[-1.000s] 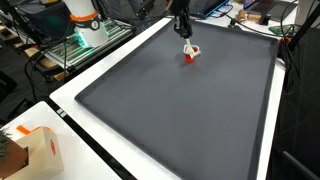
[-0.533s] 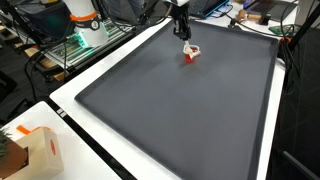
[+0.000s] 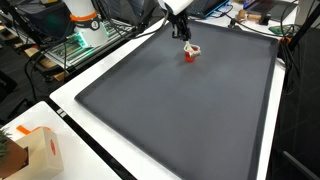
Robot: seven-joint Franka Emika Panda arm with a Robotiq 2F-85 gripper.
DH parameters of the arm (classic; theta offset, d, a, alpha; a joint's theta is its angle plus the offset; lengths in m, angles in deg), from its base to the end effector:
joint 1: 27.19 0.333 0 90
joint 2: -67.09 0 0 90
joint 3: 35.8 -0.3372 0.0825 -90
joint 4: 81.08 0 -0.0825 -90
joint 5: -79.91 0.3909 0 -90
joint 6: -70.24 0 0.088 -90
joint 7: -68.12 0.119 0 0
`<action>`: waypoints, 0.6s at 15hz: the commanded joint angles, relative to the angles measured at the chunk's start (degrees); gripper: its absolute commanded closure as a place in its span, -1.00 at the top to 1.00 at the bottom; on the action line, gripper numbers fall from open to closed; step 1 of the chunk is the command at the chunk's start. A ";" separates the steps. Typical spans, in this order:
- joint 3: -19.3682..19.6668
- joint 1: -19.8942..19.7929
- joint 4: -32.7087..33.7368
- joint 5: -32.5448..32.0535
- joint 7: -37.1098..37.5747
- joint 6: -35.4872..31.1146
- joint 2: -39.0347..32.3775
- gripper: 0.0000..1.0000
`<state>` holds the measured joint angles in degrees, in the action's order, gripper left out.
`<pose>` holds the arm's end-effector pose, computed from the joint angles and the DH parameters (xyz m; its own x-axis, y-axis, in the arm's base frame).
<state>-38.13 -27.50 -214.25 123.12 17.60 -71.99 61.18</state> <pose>0.5298 0.0210 0.3052 0.9230 0.2497 0.2928 0.3474 -0.8680 -0.3547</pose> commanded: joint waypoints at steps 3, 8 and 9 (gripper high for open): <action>0.65 -2.87 1.61 5.19 -4.97 4.46 -2.47 -0.94; 1.39 -4.88 3.24 9.33 -8.00 8.87 -4.40 -0.94; 1.51 -5.11 3.55 9.92 -8.40 9.66 -4.64 -0.94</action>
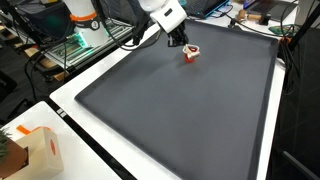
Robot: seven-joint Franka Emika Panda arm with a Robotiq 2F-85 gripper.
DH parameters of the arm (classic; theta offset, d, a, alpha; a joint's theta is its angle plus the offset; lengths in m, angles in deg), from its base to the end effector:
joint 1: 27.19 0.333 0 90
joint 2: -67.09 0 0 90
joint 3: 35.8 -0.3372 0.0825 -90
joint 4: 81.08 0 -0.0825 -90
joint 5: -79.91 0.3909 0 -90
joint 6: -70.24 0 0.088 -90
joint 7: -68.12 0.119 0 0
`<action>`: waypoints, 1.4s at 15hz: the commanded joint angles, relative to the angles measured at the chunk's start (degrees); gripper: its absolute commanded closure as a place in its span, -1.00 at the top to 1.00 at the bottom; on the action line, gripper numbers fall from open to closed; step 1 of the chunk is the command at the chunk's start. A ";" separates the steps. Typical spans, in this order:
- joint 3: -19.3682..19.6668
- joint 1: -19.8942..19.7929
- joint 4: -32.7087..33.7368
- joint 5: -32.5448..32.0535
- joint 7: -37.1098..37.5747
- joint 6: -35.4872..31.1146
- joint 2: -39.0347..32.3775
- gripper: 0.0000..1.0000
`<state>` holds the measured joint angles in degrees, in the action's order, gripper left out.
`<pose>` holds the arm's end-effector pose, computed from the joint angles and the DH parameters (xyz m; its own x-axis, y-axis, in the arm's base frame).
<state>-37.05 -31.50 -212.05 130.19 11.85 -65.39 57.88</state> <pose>0.5331 -0.0128 0.2844 0.9455 0.1747 0.2747 0.2922 -0.8273 -0.4797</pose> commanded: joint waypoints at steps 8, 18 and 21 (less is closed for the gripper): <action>1.50 -2.57 3.27 5.93 -4.65 8.46 -3.25 -0.94; 3.37 -4.69 4.91 9.97 -7.06 14.15 -6.48 -0.94; 3.71 -5.13 5.54 10.94 -7.57 16.02 -7.35 -0.94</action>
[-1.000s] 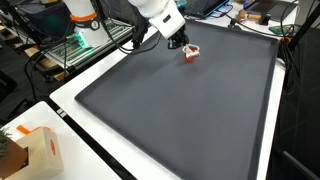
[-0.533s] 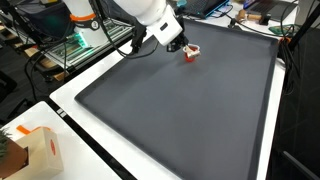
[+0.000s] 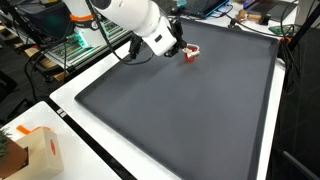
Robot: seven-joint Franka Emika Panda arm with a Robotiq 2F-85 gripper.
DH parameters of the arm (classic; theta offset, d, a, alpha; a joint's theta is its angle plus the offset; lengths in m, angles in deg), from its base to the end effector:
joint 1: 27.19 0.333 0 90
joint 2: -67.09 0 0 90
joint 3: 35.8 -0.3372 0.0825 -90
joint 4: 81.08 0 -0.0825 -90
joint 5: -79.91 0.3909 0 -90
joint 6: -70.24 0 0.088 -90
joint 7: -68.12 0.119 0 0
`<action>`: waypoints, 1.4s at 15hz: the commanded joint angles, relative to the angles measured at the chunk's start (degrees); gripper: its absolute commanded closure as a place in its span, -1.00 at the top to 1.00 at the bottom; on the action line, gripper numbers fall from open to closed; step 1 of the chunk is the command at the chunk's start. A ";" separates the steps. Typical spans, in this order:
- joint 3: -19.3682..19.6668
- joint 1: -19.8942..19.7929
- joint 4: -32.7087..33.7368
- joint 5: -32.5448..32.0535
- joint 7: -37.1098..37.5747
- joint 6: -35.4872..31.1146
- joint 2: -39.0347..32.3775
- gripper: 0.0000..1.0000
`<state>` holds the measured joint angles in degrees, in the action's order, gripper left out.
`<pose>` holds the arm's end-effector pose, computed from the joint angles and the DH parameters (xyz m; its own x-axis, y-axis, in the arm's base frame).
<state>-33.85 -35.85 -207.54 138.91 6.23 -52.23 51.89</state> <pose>0.5385 -0.0546 0.2557 0.9697 0.0632 0.2360 0.2108 -0.7051 -0.6771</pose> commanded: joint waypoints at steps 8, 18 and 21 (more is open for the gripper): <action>1.49 -1.77 2.49 4.83 -2.31 7.36 -3.91 -0.94; 2.57 -2.81 3.83 6.86 -1.93 11.43 -7.34 -0.94; 2.68 -3.14 4.36 7.50 -1.73 13.08 -8.12 -0.94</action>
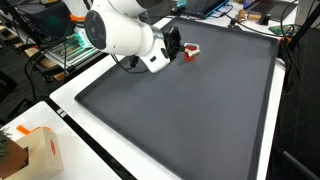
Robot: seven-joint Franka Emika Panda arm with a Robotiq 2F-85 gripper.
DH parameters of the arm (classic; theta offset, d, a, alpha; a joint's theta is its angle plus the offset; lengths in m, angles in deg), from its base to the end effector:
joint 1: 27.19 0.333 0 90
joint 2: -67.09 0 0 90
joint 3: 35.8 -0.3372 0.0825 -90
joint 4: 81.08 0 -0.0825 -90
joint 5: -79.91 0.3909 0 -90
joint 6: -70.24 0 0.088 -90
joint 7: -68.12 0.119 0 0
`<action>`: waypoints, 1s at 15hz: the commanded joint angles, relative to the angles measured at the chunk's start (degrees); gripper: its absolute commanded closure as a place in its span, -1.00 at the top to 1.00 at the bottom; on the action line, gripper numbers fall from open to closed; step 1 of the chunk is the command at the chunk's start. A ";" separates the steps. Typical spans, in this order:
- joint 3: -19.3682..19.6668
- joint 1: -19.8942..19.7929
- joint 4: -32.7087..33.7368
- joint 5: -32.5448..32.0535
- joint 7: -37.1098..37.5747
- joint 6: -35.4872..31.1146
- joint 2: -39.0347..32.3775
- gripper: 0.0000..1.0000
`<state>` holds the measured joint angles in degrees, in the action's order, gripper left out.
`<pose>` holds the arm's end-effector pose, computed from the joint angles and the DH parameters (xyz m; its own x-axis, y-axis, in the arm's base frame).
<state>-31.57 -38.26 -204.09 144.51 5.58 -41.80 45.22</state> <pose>0.5390 -0.0753 0.2192 0.9884 -0.0283 0.1489 0.1067 -0.5682 -0.8160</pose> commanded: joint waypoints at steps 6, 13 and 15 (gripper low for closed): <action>1.20 -1.43 1.59 3.04 -0.27 5.42 -2.68 -0.94; 1.89 -1.50 2.50 2.62 1.24 7.45 -4.57 -0.94; 1.93 -1.54 2.53 2.74 1.55 7.83 -4.82 -0.94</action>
<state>-30.01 -39.38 -202.40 146.13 6.27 -35.86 41.62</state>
